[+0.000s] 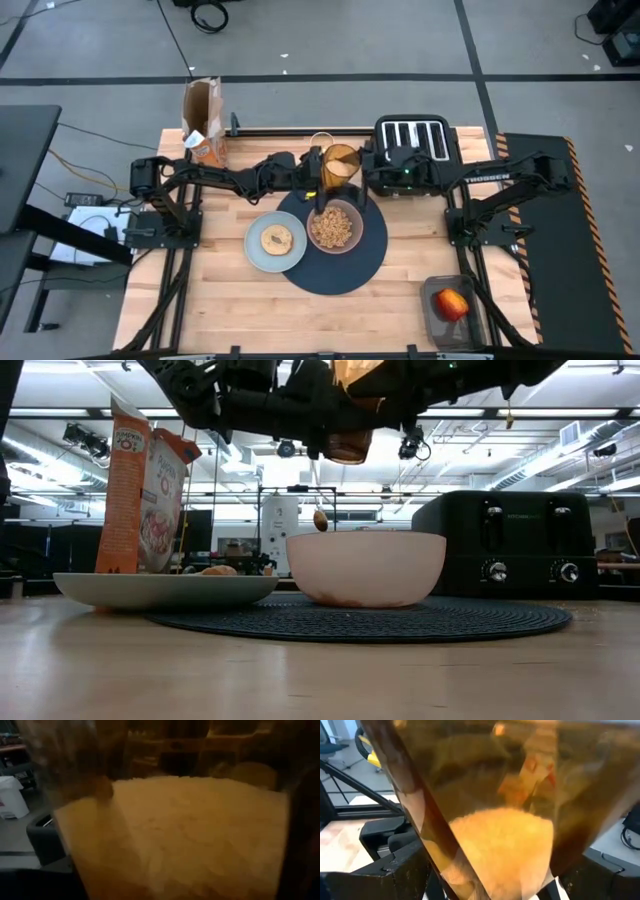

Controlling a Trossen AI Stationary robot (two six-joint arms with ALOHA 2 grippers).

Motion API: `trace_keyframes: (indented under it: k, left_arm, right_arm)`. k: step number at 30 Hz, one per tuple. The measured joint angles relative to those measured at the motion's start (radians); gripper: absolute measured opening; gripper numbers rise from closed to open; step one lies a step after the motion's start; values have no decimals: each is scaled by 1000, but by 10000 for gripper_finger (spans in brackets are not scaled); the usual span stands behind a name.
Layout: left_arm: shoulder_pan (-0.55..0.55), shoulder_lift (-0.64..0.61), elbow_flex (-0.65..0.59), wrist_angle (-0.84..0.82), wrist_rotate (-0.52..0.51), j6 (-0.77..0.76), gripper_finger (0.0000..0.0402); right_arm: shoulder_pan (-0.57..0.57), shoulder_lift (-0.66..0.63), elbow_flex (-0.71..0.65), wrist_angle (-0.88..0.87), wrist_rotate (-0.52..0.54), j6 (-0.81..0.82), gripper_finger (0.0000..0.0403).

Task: Arrange a breakfast setting
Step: Put the yellow cup on the top right of the orange bowl

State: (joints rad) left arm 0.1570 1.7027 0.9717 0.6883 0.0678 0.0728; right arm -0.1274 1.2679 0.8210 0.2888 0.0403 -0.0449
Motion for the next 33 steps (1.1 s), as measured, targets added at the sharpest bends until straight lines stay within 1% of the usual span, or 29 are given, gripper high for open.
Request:
trace_keyframes:
  k: [3,7,11,13,16,19,22,24,27,29,33]
  left_arm:
    - [1,-1,0,-11,3,-4,319]
    - [1,-1,0,-28,3,0,318]
    - [-1,-1,1,-24,-1,11,319]
    - [-1,0,3,-20,-6,15,319]
    - [2,1,8,-9,-9,24,319]
    - [-3,1,10,11,-2,33,319]
    - [-13,0,4,54,29,38,319]
    - [-14,0,4,79,33,43,319]
    - [-15,0,3,73,37,45,319]
    - [-10,0,3,65,41,42,319]
    - [-7,0,3,27,35,42,319]
  right_arm:
    - [-1,8,18,-29,5,-4,364]
    - [-1,7,32,-71,11,-1,364]
    - [-1,1,32,-72,8,-5,387]
    - [0,-8,33,-84,-13,-15,382]
    - [11,-39,34,-113,-13,-31,375]
    - [20,-70,34,-135,-4,-48,383]
    - [21,-89,34,-132,-9,-48,394]
    - [17,-79,35,-121,-19,-39,392]
    - [19,-81,35,-134,-37,-43,390]
    - [25,-105,34,-149,-29,-67,391]
    - [39,-176,34,-181,38,-125,395]
